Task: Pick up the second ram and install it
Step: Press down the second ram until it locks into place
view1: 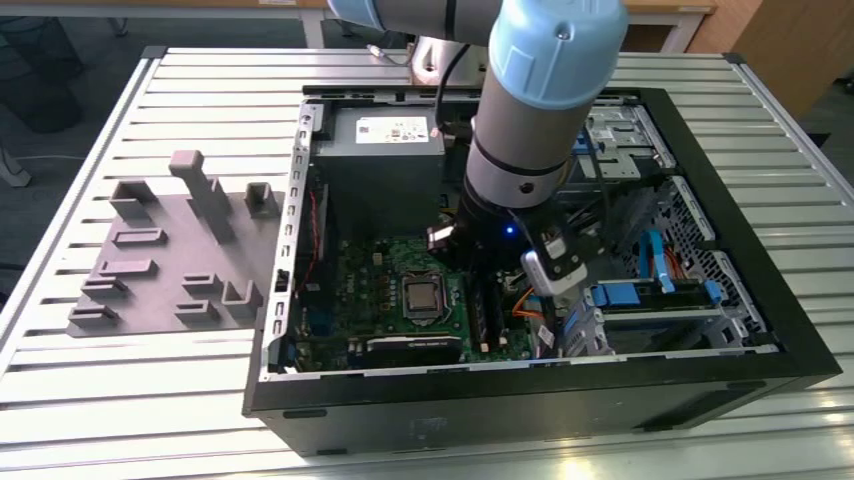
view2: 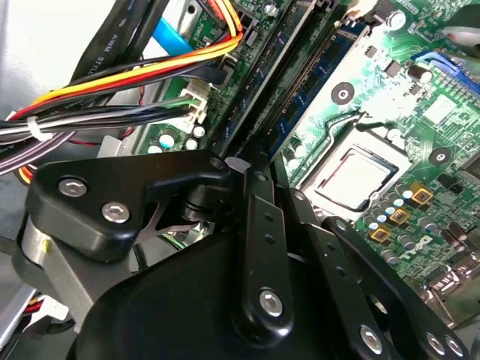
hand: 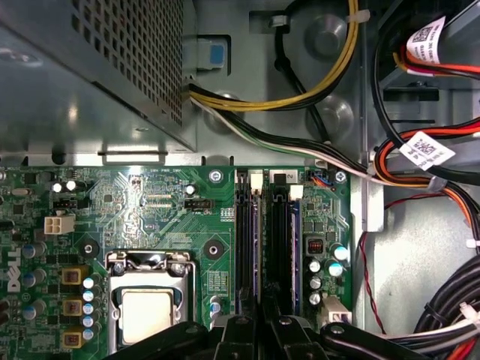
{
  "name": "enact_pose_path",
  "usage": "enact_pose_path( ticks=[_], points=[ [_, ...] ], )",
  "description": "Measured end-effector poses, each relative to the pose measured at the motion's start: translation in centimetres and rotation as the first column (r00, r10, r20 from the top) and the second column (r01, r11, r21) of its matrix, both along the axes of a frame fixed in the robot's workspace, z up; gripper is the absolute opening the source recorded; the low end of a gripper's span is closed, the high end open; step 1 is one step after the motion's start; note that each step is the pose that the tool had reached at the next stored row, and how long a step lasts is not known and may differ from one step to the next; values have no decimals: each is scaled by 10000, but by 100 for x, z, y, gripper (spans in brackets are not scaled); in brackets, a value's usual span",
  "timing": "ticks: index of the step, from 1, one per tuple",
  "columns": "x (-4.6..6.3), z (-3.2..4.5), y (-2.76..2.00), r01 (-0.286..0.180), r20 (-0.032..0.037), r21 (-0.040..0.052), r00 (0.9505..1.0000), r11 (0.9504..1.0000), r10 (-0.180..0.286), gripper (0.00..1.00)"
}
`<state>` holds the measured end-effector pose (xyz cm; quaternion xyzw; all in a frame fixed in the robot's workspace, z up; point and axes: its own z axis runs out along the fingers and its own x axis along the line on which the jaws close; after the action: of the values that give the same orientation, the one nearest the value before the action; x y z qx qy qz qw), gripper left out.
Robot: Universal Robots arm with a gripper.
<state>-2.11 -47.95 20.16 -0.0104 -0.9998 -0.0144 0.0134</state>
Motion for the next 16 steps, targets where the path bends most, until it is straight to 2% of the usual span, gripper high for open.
enact_pose_path(
  ticks=[8,10,11,12,14,16],
  points=[
    [0,-3,0,0,0,0,10000,10000,0,14],
    [0,-4,0,0,0,2,10000,10000,0,15],
    [0,-4,0,0,-1,1,10000,10000,0,21],
    [0,-2,0,0,0,0,10000,10000,0,21],
    [0,21,0,0,0,0,10000,10000,0,21],
    [0,79,0,0,0,1,10000,10000,0,21]
  ],
)
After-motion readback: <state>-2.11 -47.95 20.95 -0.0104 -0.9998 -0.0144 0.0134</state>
